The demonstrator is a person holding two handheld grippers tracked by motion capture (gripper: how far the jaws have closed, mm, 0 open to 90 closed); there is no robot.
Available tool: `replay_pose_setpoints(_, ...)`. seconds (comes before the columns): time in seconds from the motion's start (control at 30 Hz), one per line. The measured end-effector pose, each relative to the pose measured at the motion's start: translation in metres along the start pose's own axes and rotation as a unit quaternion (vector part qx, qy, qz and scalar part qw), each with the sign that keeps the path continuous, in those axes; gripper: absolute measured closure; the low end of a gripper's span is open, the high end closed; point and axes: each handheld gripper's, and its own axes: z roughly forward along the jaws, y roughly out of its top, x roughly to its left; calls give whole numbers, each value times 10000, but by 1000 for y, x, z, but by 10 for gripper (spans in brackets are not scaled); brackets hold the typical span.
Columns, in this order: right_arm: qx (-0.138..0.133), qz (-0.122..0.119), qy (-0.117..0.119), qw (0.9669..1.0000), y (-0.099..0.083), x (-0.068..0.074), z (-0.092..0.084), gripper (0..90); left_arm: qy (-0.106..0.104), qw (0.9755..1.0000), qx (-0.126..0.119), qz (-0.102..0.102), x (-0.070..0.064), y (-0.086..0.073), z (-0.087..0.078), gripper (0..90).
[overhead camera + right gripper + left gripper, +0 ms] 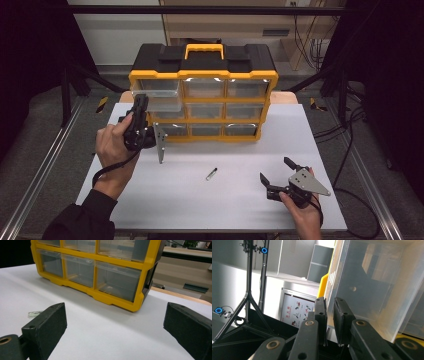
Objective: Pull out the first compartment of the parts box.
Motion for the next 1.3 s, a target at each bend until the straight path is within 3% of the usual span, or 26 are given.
replay_pose_setpoints(1.3, -2, 18, 12, 10000, 0, 0, 0, 48, -45, 10000, 5, -28, 6, 4, -36, 800)
